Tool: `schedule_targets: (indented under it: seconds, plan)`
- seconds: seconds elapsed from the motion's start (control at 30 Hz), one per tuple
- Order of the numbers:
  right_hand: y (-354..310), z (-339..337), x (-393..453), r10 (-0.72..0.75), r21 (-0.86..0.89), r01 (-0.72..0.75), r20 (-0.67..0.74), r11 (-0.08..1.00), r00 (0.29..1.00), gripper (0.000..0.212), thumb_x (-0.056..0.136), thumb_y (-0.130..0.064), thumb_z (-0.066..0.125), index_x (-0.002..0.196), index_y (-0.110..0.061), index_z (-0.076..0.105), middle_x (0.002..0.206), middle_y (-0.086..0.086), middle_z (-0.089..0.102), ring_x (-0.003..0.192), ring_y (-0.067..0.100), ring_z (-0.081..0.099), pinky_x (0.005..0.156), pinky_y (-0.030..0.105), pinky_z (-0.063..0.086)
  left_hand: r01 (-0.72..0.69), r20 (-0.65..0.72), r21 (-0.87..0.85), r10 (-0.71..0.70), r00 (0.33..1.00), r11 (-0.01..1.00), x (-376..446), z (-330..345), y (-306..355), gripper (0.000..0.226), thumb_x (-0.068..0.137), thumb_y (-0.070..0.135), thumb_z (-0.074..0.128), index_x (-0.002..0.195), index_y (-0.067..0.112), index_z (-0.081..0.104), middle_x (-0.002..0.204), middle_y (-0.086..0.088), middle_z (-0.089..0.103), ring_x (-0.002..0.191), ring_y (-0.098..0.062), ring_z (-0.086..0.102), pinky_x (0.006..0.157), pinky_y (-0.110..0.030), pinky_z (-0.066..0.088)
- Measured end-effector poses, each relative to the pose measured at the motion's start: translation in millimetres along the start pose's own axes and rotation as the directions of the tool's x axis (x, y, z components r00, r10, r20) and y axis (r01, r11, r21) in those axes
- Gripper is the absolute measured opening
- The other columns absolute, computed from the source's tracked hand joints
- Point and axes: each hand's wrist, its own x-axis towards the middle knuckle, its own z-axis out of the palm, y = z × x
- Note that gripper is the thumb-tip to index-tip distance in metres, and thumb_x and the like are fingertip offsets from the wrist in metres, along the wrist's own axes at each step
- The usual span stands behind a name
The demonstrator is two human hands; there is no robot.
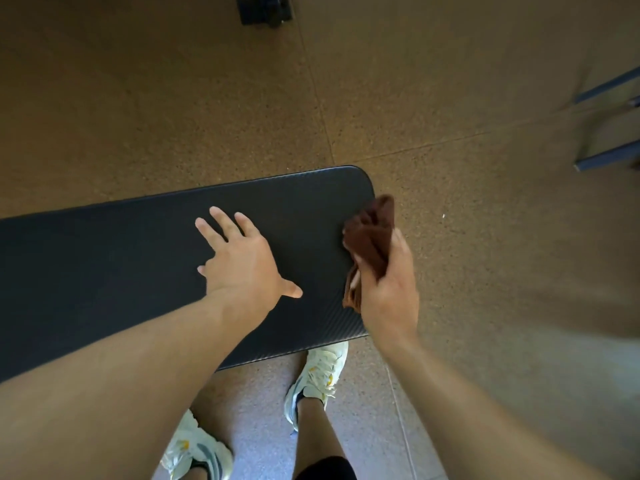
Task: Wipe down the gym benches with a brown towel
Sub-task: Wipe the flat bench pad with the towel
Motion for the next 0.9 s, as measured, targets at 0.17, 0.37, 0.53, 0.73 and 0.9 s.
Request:
schedule_targets:
  seconds: [0.17,0.37,0.53,0.73,0.9]
  plan:
    - [22,-19,-93,0.126,-0.109,-0.116,0.093,0.987,0.988,0.087,0.098,-0.020,0.070,0.155,-0.060,0.018,0.172,-0.022,0.013,0.149,0.001,0.029,0.114,0.038,0.047,-0.007,-0.010,-0.007,0.007,1.000,1.000,-2,-3,1,0.157,0.052,0.076,0.083,0.159,0.003,-0.006,0.166,-0.028,-0.013,0.153,-0.050,-0.009,0.107,-0.059,0.047]
    - [-8,-38,-123,0.435,0.056,-0.455,0.213,0.889,0.875,0.074,0.100,-0.010,0.064,0.137,-0.071,0.043,0.120,-0.005,0.075,0.101,0.017,0.075,0.082,0.040,0.064,-0.096,-0.036,-0.098,0.093,0.995,0.990,-13,-3,-28,0.131,0.071,0.074,0.074,0.162,0.021,-0.004,0.169,-0.009,-0.018,0.156,-0.034,-0.014,0.109,-0.054,0.043]
    - [-78,-40,-130,0.467,0.370,-0.575,0.344,0.730,0.814,0.025,0.097,-0.021,0.071,0.122,-0.026,0.073,0.102,-0.003,0.082,0.096,0.015,0.078,0.084,0.031,0.063,-0.235,-0.175,-0.785,0.159,0.972,0.573,-62,18,-47,0.050,0.093,0.051,0.066,0.139,0.034,0.058,0.151,0.013,0.052,0.143,-0.009,0.043,0.115,-0.034,0.041]
    - [-145,-32,-138,0.323,0.499,-0.631,0.570,0.594,0.755,0.022,0.100,-0.010,0.058,0.105,-0.014,0.079,0.094,0.005,0.082,0.087,0.013,0.079,0.066,0.017,0.059,0.432,0.292,-0.818,0.371,0.881,-0.380,-111,36,-74,0.054,0.086,0.050,0.073,0.126,0.014,0.071,0.123,-0.014,0.073,0.117,-0.029,0.069,0.106,-0.045,0.048]
    - [-153,-26,-140,0.466,0.551,-0.683,0.499,0.480,0.731,0.024,0.096,-0.012,0.059,0.107,-0.002,0.078,0.099,0.017,0.080,0.091,0.031,0.079,0.084,0.042,0.059,0.348,0.301,-0.848,0.177,0.937,-0.400,-106,52,-119,0.045,0.076,0.013,0.080,0.120,0.008,0.071,0.112,-0.019,0.076,0.102,-0.035,0.075,0.086,-0.049,0.061]
